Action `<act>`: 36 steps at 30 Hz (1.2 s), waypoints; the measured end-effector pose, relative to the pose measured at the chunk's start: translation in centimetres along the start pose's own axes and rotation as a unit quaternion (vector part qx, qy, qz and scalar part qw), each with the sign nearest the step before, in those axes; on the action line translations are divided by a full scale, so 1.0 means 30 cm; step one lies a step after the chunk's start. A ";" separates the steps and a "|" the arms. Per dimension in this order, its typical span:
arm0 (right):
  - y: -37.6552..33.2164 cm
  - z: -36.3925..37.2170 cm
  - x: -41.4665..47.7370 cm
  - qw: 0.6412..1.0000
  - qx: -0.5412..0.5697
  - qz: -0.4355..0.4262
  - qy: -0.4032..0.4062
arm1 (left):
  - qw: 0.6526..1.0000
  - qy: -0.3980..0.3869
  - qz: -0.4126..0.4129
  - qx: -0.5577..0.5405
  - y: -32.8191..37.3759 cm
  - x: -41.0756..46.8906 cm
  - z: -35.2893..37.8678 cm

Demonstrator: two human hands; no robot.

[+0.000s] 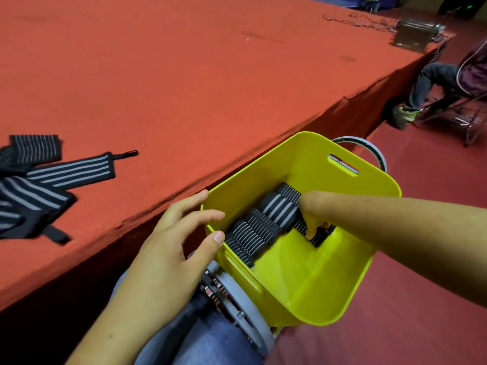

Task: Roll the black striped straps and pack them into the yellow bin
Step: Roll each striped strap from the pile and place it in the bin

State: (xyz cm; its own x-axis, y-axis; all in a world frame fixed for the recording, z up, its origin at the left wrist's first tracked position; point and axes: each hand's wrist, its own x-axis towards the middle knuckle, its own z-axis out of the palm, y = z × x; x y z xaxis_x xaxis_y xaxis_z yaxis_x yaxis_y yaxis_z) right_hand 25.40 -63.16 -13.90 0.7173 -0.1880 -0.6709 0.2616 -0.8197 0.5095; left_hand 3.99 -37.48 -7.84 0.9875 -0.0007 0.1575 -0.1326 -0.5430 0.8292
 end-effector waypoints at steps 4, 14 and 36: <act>0.023 0.003 0.028 0.994 0.079 0.017 -0.075 | 1.000 -0.001 0.001 -0.001 -0.003 0.001 -0.002; 0.120 -0.054 -0.085 0.986 0.162 -0.028 0.001 | 1.000 0.000 -0.002 -0.017 -0.007 0.005 0.000; -0.597 -0.408 -0.820 0.651 0.439 -0.572 0.238 | 0.960 0.242 -0.139 0.008 -0.375 -0.206 -0.467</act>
State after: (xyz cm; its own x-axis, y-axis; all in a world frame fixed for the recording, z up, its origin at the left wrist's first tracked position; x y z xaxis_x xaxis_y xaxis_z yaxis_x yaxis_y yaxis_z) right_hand 10.95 -37.24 0.07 0.5515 0.8341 0.0089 0.4807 -0.3091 -0.8206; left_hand -1.82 -19.60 -10.62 0.8294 0.5339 0.1645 0.1354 -0.4778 0.8680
